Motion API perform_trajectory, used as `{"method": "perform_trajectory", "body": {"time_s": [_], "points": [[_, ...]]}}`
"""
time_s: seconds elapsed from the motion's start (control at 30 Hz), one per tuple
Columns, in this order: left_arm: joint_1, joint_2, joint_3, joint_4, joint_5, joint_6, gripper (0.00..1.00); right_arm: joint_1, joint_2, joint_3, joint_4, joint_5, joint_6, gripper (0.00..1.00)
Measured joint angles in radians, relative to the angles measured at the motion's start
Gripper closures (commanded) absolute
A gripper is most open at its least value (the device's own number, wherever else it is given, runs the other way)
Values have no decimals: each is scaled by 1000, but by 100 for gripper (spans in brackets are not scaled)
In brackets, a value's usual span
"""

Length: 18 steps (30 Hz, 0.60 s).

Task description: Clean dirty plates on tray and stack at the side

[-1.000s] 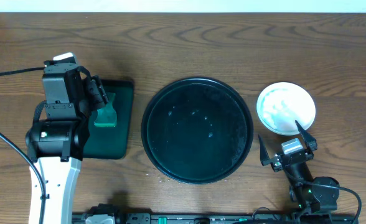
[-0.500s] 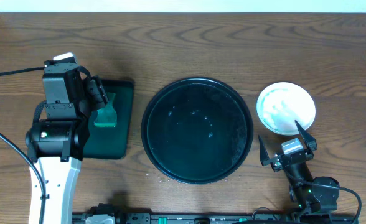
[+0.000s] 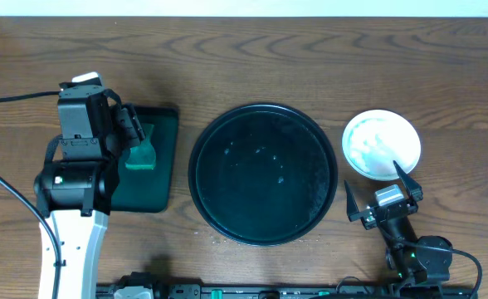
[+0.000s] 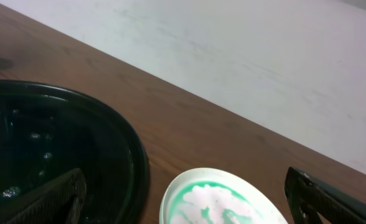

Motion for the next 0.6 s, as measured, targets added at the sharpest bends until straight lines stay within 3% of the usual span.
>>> {"method": "perform_trajectory", "body": {"time_s": [0.17, 0.3, 0.6], "points": [[0, -100, -43, 4, 0, 0, 26, 0, 0, 0, 0, 0, 0, 1], [0, -283, -163, 60, 0, 0, 26, 0, -1, 0, 0, 0, 0, 1], [13, -752, -724, 591, 0, 43, 26, 0, -3, 0, 0, -1, 0, 1]]}}
